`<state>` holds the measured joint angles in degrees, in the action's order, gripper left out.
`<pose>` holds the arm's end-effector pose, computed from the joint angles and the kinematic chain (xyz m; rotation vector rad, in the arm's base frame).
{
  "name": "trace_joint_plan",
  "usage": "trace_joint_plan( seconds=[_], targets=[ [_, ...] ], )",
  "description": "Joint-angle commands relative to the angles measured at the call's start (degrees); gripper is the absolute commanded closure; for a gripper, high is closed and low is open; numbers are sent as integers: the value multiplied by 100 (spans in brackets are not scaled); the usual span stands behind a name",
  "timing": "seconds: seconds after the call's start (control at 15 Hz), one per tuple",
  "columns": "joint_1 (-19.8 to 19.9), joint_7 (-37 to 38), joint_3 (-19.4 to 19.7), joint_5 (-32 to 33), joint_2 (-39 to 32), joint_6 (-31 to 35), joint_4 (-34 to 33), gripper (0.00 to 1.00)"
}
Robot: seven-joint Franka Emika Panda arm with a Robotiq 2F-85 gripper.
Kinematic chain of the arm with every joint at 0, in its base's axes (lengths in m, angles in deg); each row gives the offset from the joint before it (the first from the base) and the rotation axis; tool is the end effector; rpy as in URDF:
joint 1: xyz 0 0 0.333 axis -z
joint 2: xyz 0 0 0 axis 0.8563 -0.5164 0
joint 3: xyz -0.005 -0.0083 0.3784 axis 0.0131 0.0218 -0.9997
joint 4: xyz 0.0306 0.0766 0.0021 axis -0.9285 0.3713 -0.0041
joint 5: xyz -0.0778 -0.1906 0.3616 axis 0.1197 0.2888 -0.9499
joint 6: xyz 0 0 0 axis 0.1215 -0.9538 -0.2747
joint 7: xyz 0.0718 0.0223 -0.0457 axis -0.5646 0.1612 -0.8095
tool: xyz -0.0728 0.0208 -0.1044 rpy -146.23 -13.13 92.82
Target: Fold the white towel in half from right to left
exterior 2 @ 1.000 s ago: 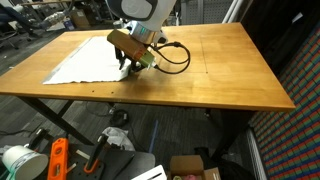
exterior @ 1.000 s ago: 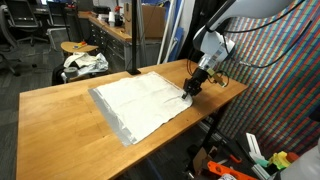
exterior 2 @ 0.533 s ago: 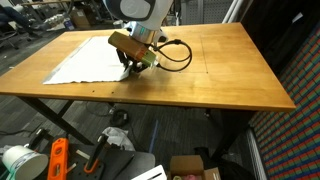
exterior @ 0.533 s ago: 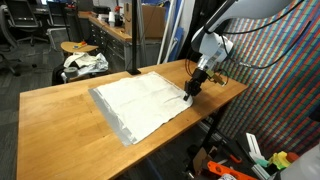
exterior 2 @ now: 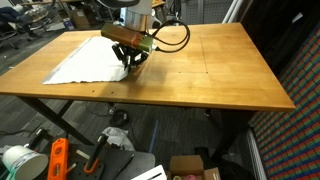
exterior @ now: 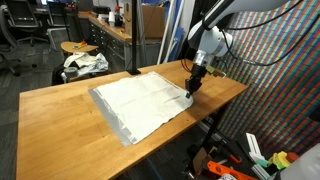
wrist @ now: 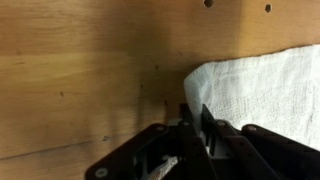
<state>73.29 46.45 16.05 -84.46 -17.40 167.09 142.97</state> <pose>0.5197 -0.1790 0.2571 -2.7824 -0.0407 0.1689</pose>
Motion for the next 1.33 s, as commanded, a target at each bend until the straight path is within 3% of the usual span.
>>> trace_joint_plan(
  seconds=[0.0, 0.4, 1.07, 1.27],
  targets=[
    [-82, 140, -92, 327, 231, -213, 141, 85],
    [-166, 81, -260, 275, 86, -636, 165, 87],
    [-163, 70, -350, -267, 419, 0, 421, 86],
    [-229, 126, -330, -119, 576, -13, 465, 87]
  ],
)
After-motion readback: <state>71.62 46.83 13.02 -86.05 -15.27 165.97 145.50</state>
